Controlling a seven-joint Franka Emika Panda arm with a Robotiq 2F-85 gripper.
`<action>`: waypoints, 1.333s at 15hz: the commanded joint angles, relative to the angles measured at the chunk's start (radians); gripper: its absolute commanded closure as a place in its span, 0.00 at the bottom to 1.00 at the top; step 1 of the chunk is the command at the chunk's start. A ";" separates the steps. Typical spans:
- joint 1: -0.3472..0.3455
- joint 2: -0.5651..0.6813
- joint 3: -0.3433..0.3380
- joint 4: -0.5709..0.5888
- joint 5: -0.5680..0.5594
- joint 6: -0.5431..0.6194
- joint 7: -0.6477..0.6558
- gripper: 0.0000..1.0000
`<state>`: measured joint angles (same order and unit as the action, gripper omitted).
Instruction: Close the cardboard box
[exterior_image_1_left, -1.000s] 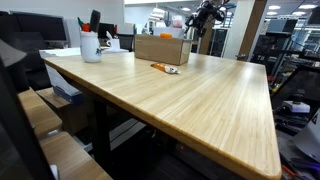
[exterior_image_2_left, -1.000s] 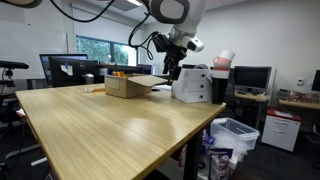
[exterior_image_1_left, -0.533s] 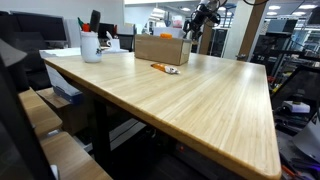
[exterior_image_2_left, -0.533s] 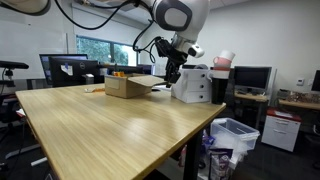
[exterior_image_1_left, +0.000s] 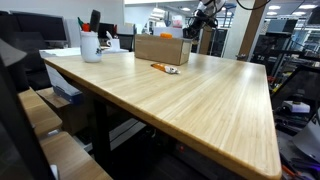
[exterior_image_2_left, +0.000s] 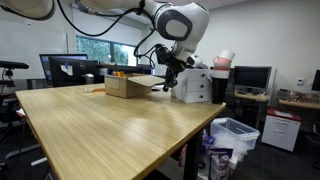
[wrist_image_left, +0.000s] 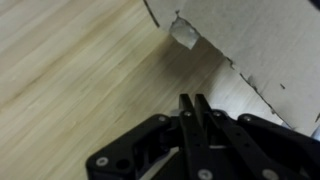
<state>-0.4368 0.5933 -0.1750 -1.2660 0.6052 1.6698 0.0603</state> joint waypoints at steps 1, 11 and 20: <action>-0.018 -0.022 0.018 -0.020 0.042 -0.058 0.014 1.00; -0.020 -0.121 0.059 -0.100 0.228 -0.227 -0.012 0.98; 0.032 -0.218 0.029 -0.143 0.255 -0.353 -0.037 0.98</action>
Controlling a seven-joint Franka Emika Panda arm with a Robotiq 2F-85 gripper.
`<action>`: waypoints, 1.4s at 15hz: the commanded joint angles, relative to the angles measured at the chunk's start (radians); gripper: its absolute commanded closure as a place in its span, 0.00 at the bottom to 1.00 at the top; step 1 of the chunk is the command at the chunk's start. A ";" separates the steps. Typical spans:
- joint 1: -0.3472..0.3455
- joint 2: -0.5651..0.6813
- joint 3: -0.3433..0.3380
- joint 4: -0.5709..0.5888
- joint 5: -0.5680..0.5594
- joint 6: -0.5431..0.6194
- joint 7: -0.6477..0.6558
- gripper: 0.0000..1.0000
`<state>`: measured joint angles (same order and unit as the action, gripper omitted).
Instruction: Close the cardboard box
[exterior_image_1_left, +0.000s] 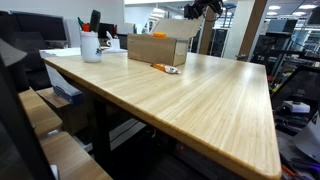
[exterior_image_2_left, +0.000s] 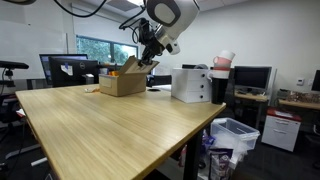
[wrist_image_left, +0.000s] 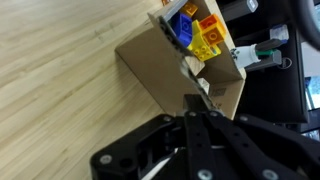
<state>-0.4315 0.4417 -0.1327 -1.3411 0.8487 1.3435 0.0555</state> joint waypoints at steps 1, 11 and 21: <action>0.035 -0.073 -0.014 -0.069 0.007 -0.034 -0.036 0.98; 0.180 -0.127 0.006 -0.102 -0.072 -0.073 -0.072 0.98; 0.277 -0.106 0.039 -0.135 -0.230 -0.082 -0.088 0.98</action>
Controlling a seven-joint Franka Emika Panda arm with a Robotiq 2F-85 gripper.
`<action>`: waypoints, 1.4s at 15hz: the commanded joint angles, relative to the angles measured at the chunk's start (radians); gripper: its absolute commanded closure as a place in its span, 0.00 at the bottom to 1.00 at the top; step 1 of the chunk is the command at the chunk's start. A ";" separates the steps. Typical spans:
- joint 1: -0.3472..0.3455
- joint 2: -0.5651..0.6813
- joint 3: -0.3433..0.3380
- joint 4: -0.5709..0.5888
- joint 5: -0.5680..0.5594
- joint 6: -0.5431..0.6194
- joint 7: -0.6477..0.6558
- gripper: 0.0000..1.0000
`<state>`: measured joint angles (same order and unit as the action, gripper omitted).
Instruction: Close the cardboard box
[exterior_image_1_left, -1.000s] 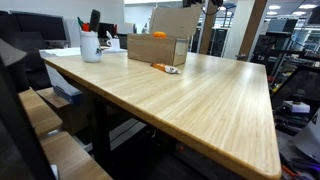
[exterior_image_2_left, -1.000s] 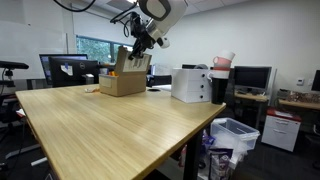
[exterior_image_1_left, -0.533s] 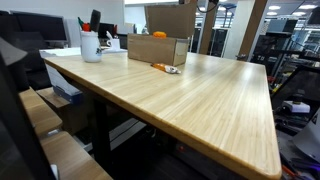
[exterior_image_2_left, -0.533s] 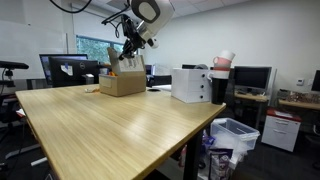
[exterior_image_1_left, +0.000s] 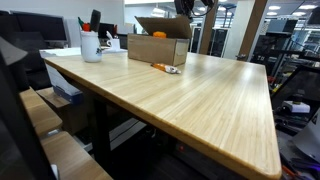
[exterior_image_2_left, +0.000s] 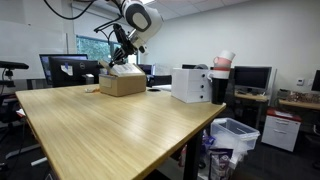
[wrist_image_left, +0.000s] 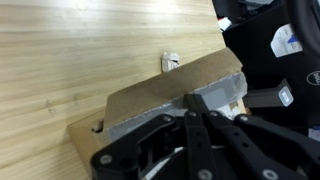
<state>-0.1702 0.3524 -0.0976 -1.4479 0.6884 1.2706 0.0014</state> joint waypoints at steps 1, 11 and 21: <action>0.026 -0.014 0.007 -0.024 -0.109 -0.008 -0.037 0.98; 0.140 -0.016 0.066 0.004 -0.532 0.046 -0.114 0.98; 0.180 -0.055 0.110 -0.004 -0.685 0.145 -0.146 0.98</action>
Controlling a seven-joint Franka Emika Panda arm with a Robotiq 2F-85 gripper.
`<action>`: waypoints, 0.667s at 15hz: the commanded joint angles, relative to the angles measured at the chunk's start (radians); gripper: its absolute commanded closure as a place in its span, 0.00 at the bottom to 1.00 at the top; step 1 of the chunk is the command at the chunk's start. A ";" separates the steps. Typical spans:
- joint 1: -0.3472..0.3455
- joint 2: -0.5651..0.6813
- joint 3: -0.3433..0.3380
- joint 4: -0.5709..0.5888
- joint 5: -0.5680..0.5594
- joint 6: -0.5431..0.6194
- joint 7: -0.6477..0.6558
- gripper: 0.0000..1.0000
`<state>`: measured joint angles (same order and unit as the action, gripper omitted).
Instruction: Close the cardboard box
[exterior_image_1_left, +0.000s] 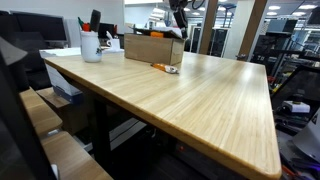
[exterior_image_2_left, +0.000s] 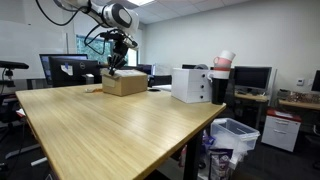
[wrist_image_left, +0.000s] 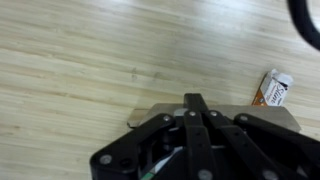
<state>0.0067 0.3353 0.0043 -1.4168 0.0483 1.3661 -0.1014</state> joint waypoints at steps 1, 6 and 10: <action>0.003 -0.044 0.010 -0.037 -0.049 0.058 -0.046 0.98; 0.005 -0.092 0.016 -0.045 -0.078 0.109 -0.038 0.98; 0.019 -0.124 0.030 -0.043 -0.080 0.129 -0.054 0.98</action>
<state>0.0159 0.2564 0.0224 -1.4172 -0.0080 1.4629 -0.1140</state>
